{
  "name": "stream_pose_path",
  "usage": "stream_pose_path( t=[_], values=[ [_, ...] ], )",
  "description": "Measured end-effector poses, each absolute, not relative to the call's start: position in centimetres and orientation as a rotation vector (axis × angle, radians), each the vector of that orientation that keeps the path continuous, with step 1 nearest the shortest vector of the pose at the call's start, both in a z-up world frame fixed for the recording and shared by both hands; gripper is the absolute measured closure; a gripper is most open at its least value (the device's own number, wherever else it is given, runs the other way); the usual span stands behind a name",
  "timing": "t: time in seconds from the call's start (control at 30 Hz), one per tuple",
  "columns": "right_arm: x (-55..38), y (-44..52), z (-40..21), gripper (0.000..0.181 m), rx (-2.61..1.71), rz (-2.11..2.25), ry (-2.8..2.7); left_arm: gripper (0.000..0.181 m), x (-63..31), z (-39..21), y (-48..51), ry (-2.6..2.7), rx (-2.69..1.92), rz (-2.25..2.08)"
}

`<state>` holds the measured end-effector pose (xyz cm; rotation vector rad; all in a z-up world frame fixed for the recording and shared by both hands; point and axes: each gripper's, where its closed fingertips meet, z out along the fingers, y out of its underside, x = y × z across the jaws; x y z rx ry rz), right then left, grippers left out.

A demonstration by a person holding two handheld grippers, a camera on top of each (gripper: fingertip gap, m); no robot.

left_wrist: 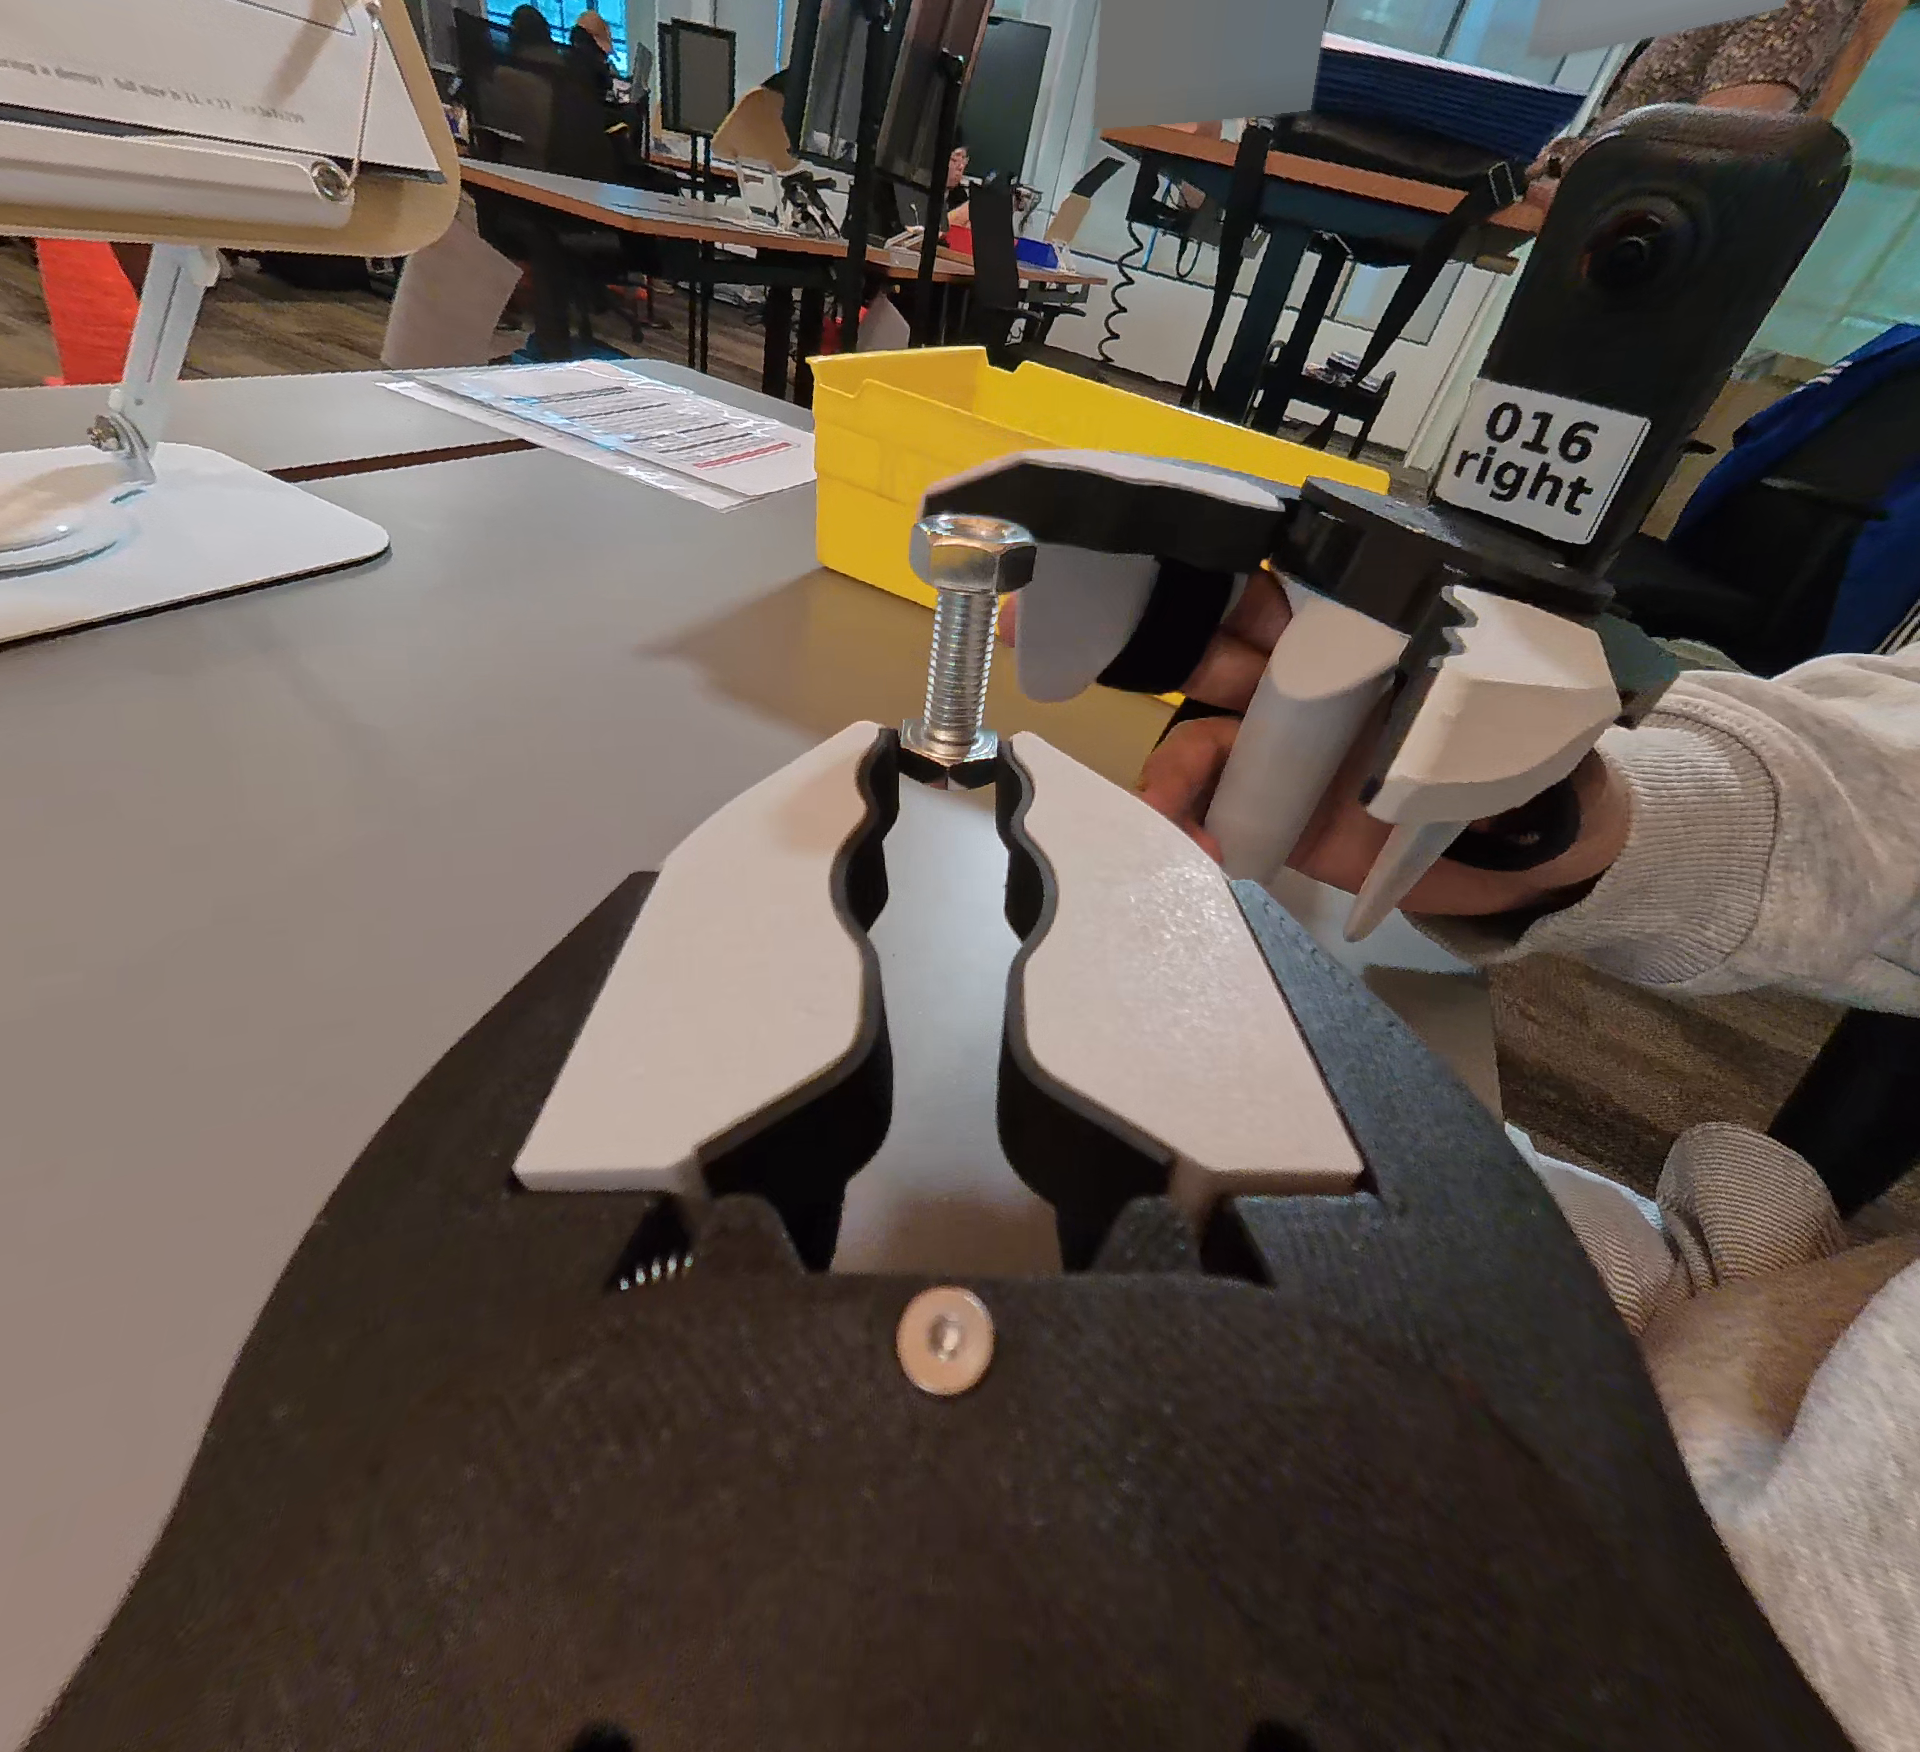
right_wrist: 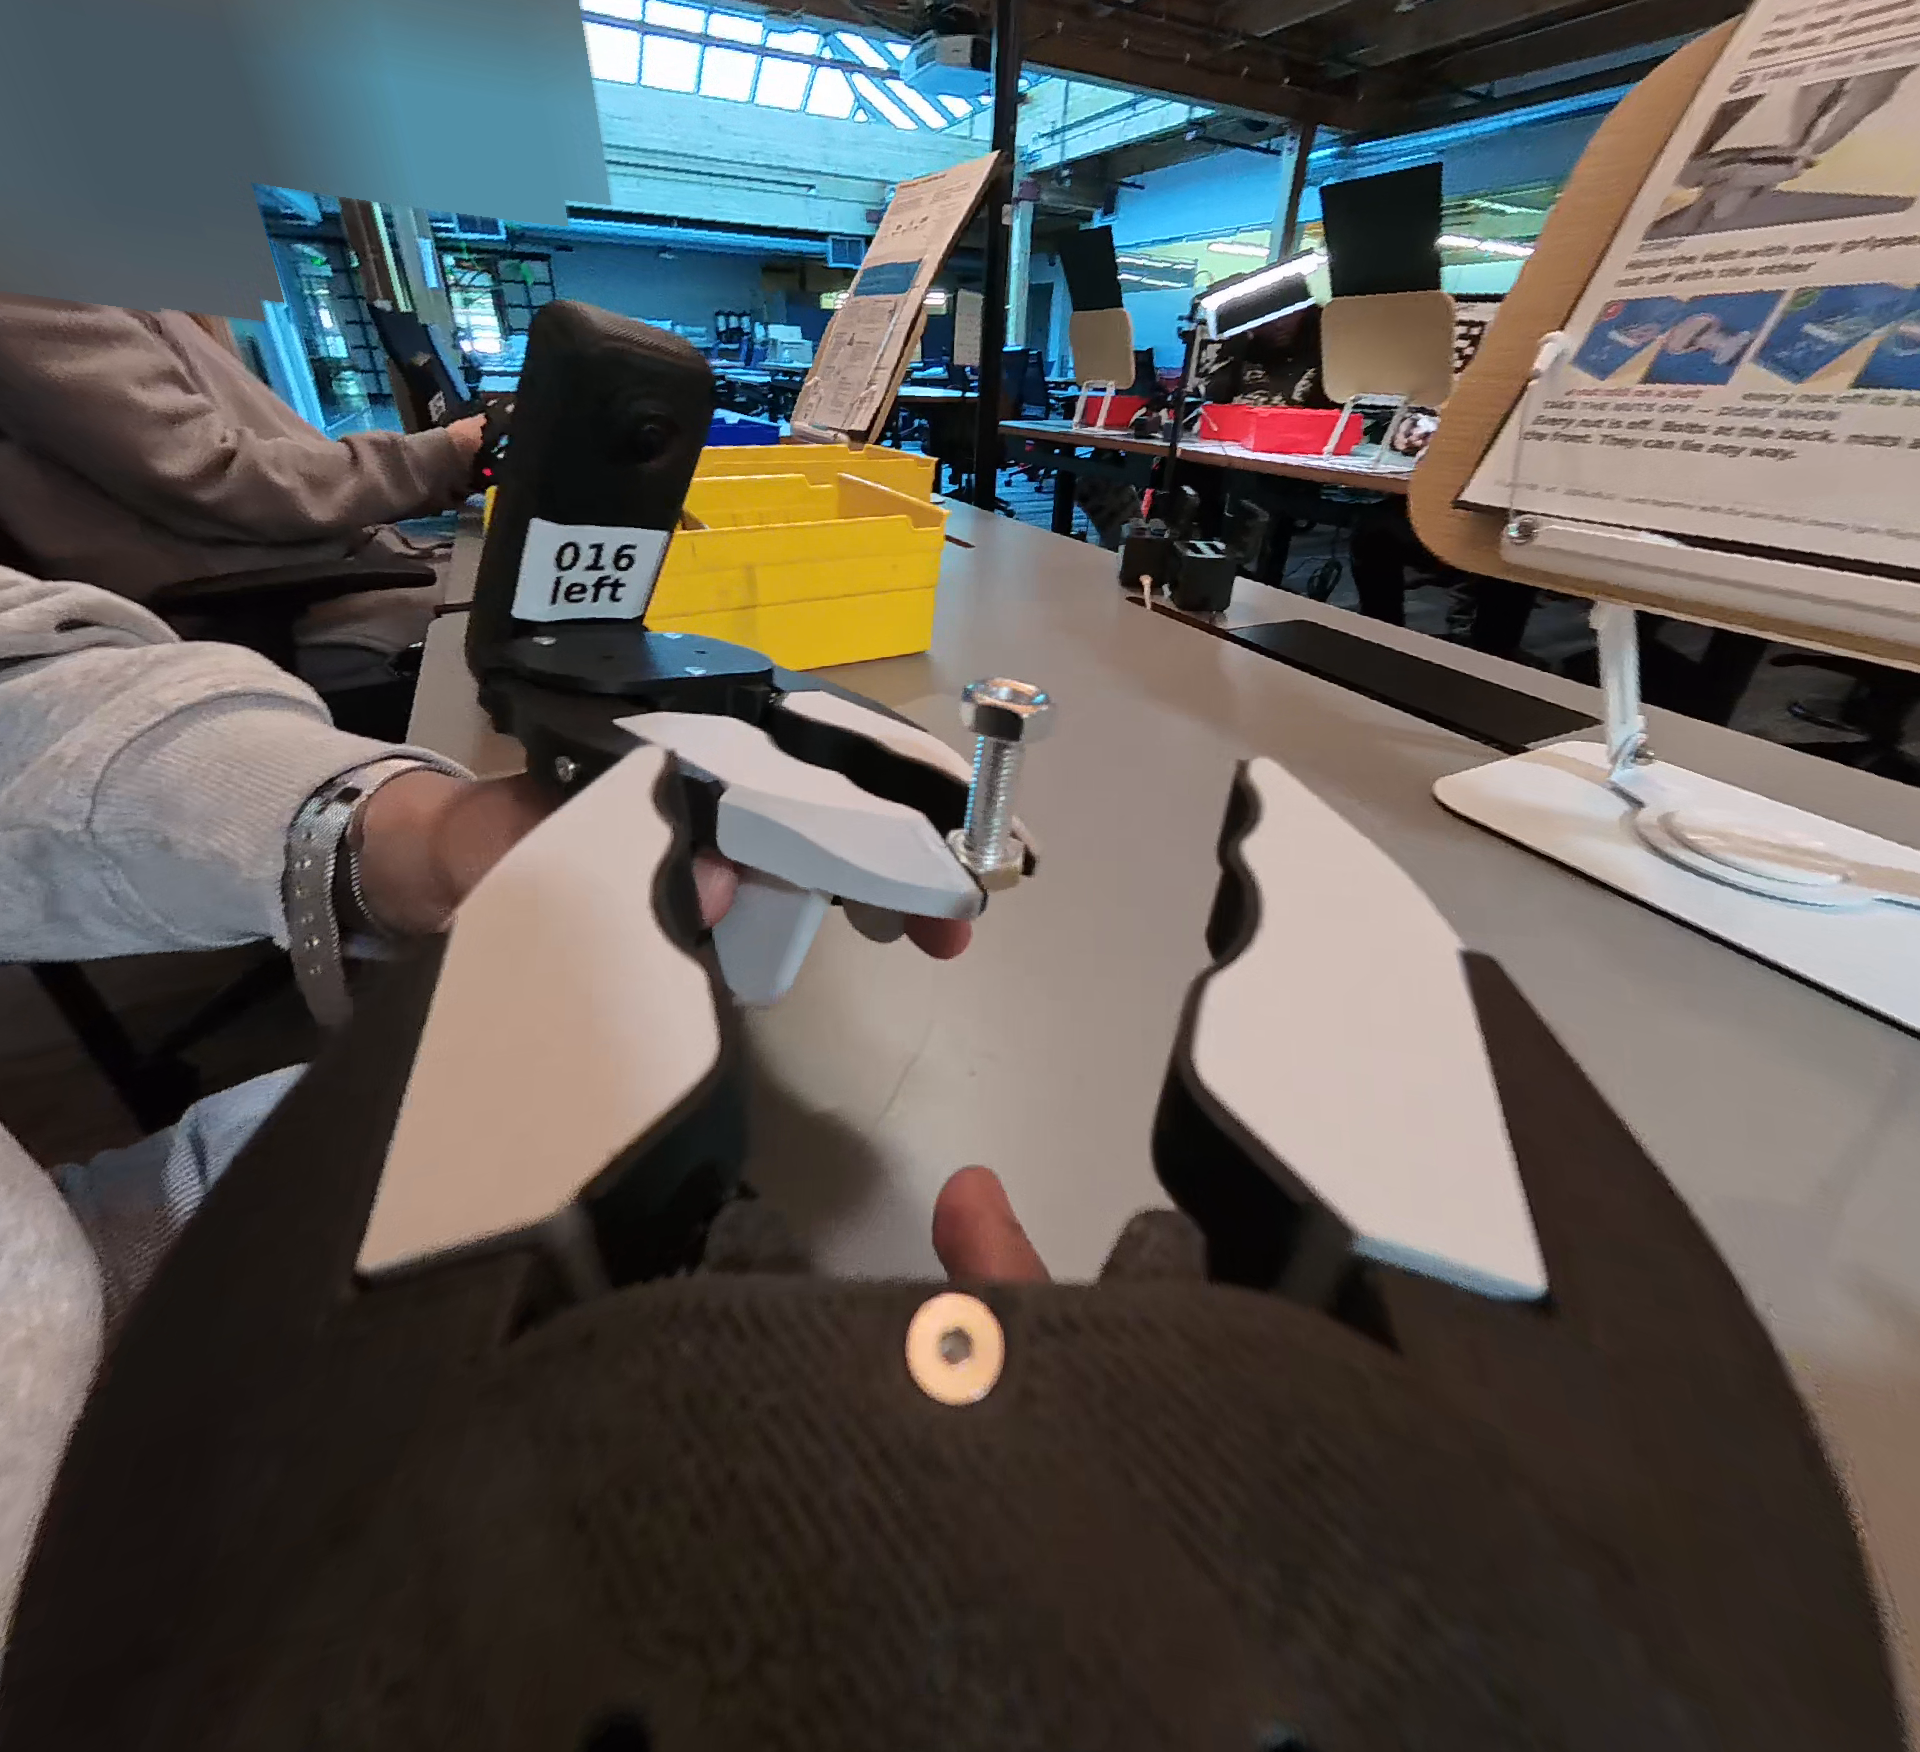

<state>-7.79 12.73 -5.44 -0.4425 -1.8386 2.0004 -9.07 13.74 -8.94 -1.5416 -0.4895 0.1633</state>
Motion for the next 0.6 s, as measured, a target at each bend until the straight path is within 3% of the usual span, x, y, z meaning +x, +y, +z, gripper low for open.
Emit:
stream_pose_path(
  t=[0.23, 0.37, 0.47, 0.6],
  values=[
    [-6.0, 12.0, -5.2, 0.110, -0.346, 2.079, -1.894, 0.163, -9.0, -9.0, 13.9, -0.486, -1.543, 0.162],
    [-5.8, 11.9, -5.1, 0.109, -0.337, 2.071, -1.892, 0.163, -9.0, -9.0, 13.9, -0.488, -1.543, 0.162],
    [-5.1, 11.6, -5.1, 0.127, -0.283, 2.088, -1.922, 0.163, -9.0, -8.9, 13.9, -0.485, -1.543, 0.163],
    [-6.0, 12.2, -4.6, 0.116, -0.350, 2.057, -1.856, 0.163, -9.0, -8.9, 13.9, -0.482, -1.541, 0.164]
  ],
)
